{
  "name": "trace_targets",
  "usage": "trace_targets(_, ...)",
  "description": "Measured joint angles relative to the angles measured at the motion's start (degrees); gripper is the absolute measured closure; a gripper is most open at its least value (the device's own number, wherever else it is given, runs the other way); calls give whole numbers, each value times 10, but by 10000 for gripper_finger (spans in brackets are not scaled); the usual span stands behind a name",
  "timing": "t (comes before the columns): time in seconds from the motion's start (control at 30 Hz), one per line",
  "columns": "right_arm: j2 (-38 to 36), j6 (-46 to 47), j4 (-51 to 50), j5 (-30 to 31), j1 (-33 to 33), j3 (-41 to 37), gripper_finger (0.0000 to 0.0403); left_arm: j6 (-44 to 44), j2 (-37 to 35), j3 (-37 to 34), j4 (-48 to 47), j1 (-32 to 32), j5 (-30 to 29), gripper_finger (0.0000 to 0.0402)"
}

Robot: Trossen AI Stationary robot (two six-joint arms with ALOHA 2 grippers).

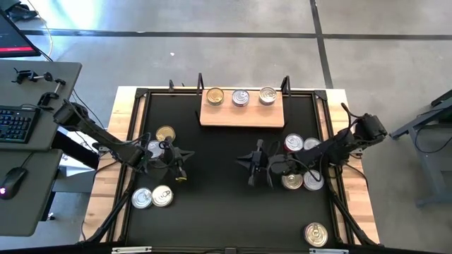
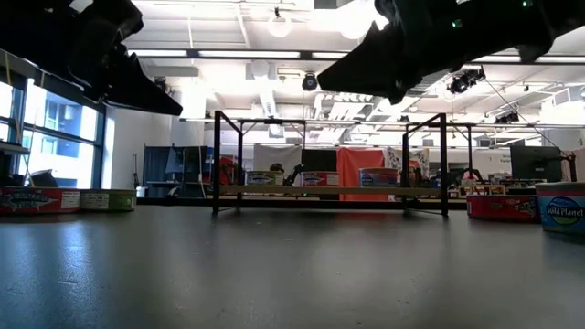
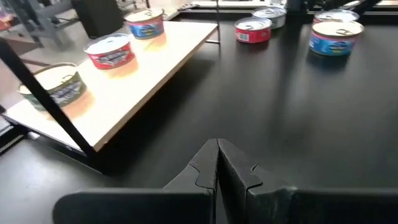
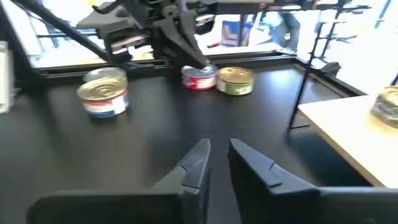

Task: Stack canned seafood by type on shelf
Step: Align the red tuna can with the other red tuna can on the shelf

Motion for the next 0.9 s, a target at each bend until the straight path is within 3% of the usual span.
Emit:
trace_targets(0.23,39,32,36,-114,-7,0,296,0,0,0,0,0,26,401)
trace_targets(0.6,154,33,185,-122,-7,0,289,-20,0,0,3,0,25,401)
trace_targets(0.9,165,50,197,-124,-6,0,289,-15,0,0,4,16,23,401)
